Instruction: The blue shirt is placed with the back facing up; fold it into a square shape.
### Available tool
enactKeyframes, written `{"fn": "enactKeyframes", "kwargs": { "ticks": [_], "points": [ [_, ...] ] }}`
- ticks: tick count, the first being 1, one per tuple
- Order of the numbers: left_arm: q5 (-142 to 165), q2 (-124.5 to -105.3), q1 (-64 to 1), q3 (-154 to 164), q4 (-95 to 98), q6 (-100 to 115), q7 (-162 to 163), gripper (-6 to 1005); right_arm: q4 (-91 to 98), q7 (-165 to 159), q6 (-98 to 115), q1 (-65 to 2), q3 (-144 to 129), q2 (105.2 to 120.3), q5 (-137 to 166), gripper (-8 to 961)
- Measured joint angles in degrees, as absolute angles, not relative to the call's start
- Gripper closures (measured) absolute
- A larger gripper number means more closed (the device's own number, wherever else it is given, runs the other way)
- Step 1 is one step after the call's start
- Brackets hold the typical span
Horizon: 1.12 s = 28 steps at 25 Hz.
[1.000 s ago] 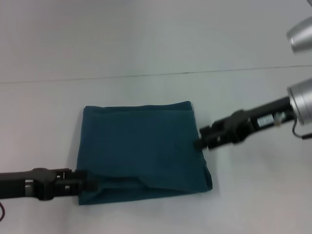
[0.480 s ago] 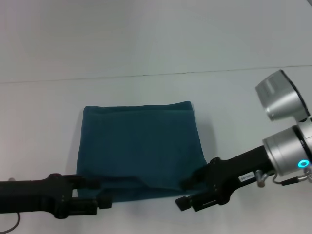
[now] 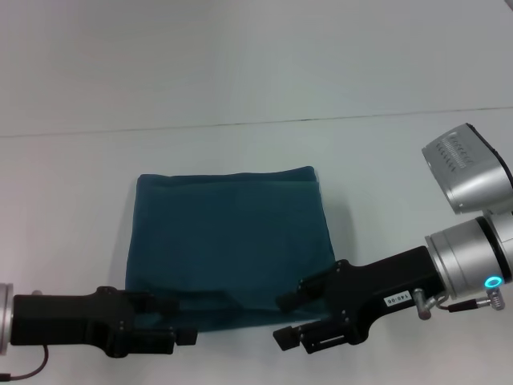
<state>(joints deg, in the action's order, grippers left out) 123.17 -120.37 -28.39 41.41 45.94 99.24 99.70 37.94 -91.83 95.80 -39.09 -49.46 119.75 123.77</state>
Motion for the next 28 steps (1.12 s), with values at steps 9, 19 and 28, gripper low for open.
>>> {"fn": "enactKeyframes", "kwargs": {
  "ticks": [9,19,28],
  "points": [
    [123.23,-120.01,-29.28,41.62,46.42,98.54,103.12,238,38.23,-93.31,97.10,-37.78,-47.58,119.22,119.59,271],
    [123.19,-120.36,-29.44,43.85,47.69,97.21,102.46,138,40.07,-88.67,98.85,-36.28,-48.16,119.29,120.41,54],
    [123.22,-120.02,-29.62,43.79,47.35,96.22,104.32,149,40.82,-90.10,99.93,-34.99,-47.57,118.13,120.48,7]
  ]
}}
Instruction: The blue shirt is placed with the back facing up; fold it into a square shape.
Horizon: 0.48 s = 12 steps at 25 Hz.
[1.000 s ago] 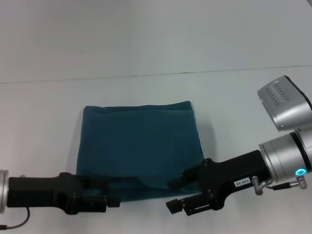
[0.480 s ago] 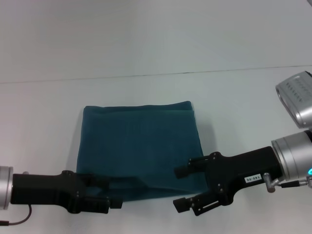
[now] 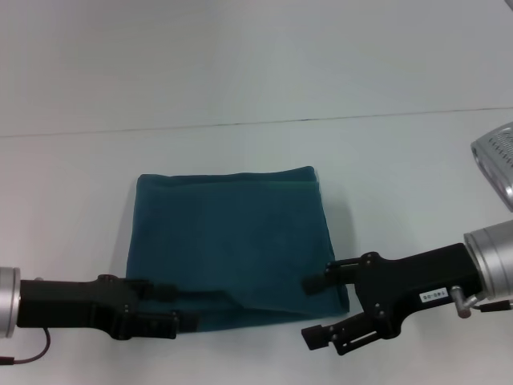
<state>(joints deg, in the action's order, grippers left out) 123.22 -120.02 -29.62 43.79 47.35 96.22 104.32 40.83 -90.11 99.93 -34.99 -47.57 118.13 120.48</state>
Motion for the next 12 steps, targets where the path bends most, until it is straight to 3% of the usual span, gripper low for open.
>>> {"fn": "enactKeyframes", "kwargs": {
  "ticks": [4,12],
  "points": [
    [123.23,-120.04,-29.62,43.77,47.52,96.60,104.66,149,40.86,-90.58,99.96,-34.50,-47.69,117.29,120.48,7],
    [123.23,-120.05,-29.53,44.24,47.29,97.45,105.70,150,41.61,-90.65,99.12,-34.10,-47.45,117.24,120.37,7]
  ]
}}
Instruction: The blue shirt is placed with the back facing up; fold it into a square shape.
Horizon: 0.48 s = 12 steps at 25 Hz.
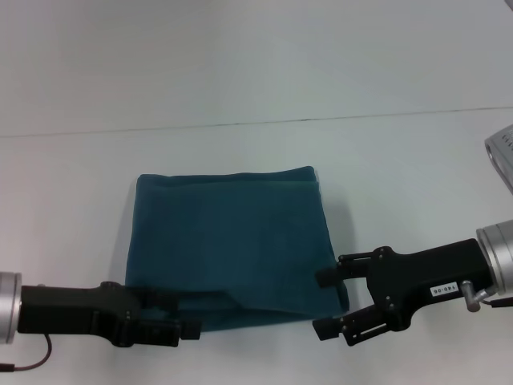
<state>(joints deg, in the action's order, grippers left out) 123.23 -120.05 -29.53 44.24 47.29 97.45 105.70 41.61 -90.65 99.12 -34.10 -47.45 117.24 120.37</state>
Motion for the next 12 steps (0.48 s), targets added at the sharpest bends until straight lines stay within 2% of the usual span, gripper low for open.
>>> {"fn": "enactKeyframes", "kwargs": {
  "ticks": [12],
  "points": [
    [123.22,-120.18,-29.09,44.30,47.28,97.80,105.16,150,41.69,-90.70,98.93,-34.13,-47.27,117.24,120.10,7]
  ]
}}
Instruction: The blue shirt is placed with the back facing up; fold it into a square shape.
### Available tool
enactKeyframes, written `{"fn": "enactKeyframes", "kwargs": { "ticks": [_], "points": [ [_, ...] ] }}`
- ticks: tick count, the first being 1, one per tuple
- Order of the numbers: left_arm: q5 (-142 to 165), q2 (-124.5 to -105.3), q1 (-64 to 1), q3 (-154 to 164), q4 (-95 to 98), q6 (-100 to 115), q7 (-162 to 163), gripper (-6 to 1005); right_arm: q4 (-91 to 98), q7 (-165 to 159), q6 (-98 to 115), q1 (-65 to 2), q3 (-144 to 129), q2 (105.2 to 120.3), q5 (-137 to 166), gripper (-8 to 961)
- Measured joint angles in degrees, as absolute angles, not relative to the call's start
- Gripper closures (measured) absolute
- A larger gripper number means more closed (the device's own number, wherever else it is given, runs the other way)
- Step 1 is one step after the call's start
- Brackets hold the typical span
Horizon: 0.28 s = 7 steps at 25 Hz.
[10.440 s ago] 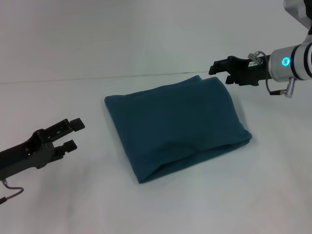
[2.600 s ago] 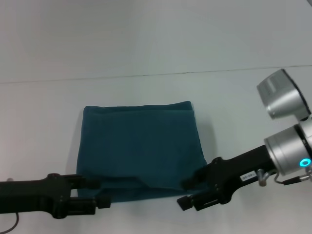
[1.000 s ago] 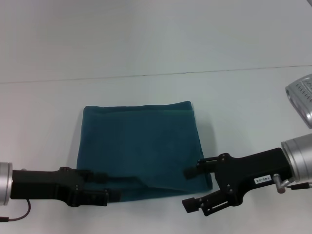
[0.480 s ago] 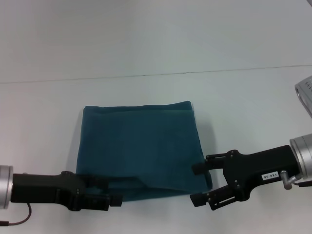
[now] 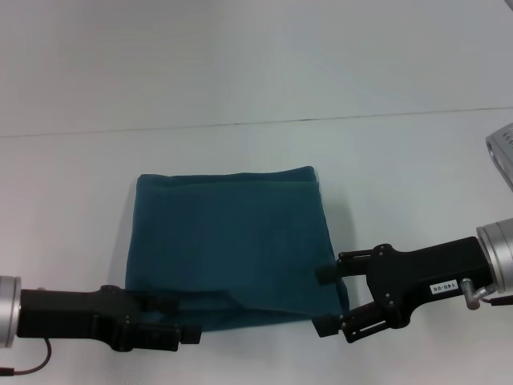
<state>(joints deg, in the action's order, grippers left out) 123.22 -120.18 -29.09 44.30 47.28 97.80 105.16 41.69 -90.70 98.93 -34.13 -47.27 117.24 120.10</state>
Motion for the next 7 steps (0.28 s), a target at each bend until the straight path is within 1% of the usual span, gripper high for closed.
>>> {"fn": "enactKeyframes", "kwargs": {
  "ticks": [7],
  "points": [
    [123.22,-120.24,-29.09,44.30,47.29,97.82,105.11,149,41.66,-90.68,98.96,-34.10,-46.76,117.24,120.05,7]
  ]
}}
